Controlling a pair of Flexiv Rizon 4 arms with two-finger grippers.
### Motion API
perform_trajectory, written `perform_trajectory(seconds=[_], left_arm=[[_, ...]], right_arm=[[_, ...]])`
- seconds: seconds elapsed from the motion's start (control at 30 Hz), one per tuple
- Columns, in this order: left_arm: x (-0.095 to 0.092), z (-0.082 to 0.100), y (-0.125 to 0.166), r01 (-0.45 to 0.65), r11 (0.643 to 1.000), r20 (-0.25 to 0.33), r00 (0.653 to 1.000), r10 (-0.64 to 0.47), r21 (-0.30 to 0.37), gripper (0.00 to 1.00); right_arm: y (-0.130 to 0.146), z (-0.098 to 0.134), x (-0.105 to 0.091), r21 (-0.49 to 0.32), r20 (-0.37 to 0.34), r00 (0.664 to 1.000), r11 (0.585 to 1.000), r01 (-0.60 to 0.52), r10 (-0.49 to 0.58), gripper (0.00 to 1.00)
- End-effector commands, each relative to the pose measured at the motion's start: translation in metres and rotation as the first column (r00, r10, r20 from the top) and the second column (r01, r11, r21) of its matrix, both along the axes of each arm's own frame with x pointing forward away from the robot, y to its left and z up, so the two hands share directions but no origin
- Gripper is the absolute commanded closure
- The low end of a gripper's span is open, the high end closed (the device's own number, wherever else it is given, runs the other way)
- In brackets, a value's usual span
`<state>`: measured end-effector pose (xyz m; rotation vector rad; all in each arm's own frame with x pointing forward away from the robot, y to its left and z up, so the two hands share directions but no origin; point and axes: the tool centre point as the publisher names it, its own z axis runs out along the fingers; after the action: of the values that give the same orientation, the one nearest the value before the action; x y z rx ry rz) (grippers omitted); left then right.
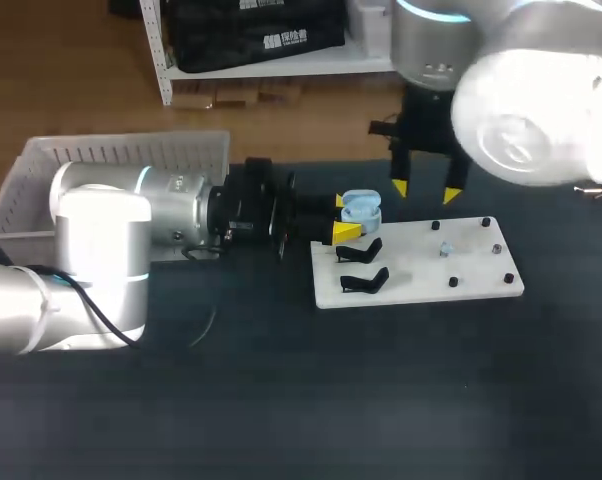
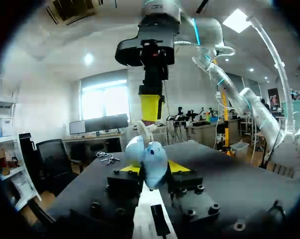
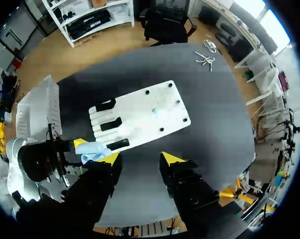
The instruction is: Pick up each earbud case from the left stands, insert the matching earbuds, close the lid, and place the case in the box.
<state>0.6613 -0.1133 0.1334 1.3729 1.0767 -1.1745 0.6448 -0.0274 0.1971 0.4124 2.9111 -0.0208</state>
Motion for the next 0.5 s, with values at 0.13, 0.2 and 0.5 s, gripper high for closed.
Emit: perform_trajectory(seconds=[0.13,0.2,0.5], left_arm=[[-0.001,-0.001,-0.001,-0.004,1.000,0.003,1.000,0.004,-0.003,1.00],[-0.001,-0.001,-0.001,-0.004,1.000,0.003,1.000,0.004,-0.003,1.00],[-0.001,-0.001,-0.001,-0.004,1.000,0.003,1.000,0.004,-0.003,1.00]], right_arm=[[-0.043,-0.023,0.018,0.099,0.035,0.997,0.993,-0.067,0.064,0.51],[-0.049,-0.032,0.025,0.102,0.024,0.997,0.992,-0.079,0.077,0.52],[-0.052,-0.078,0.043,0.102,-0.018,0.990,0.985,-0.138,0.141,0.55]])
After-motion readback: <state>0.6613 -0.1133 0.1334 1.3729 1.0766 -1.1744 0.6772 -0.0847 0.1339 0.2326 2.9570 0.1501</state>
